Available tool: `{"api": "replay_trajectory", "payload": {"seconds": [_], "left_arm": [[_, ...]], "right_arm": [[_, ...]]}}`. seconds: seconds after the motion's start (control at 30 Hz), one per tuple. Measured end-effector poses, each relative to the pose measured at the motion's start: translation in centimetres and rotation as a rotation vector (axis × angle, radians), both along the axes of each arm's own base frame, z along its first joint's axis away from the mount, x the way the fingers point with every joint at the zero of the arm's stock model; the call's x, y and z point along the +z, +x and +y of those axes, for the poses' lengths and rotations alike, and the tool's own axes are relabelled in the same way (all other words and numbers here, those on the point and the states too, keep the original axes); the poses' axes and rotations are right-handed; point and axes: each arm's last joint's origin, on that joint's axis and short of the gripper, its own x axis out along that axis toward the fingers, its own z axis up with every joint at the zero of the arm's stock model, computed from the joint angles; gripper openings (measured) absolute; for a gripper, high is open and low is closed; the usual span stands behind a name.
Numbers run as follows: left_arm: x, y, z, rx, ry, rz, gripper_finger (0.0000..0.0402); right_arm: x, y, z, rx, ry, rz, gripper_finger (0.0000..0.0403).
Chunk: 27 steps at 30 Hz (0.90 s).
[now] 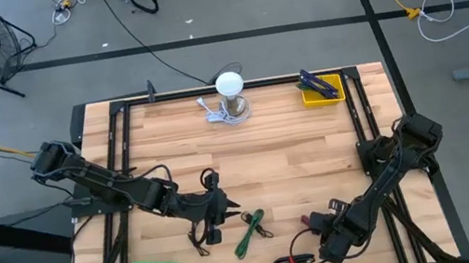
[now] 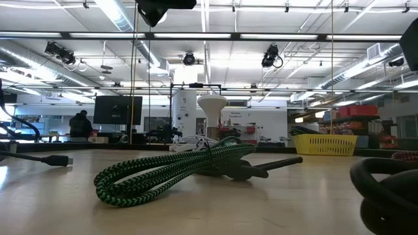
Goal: Pick & Place USB Port
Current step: Put the pink USB cable into the yellow bin
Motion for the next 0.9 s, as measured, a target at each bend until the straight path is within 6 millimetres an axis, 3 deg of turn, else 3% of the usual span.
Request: {"api": "replay_trajectory", "payload": {"seconds": [0.27,0.5,0.9], "left_arm": [[0.0,0.0,0.0,0.0,0.001,0.0,0.008],[0.0,0.0,0.0,0.0,0.001,0.001,0.008],[0.0,0.0,0.0,0.0,0.001,0.001,0.008]], "right_arm": [[-0.3,-0.1,-0.3,0.028,-0.062,-0.006,0.0104],[-1.4,0.1,-0.3,0.096,-0.064,0.079,0.0016],[0.8,-0.5,-0.9,0.106,-0.03,0.064,0.001]]}}
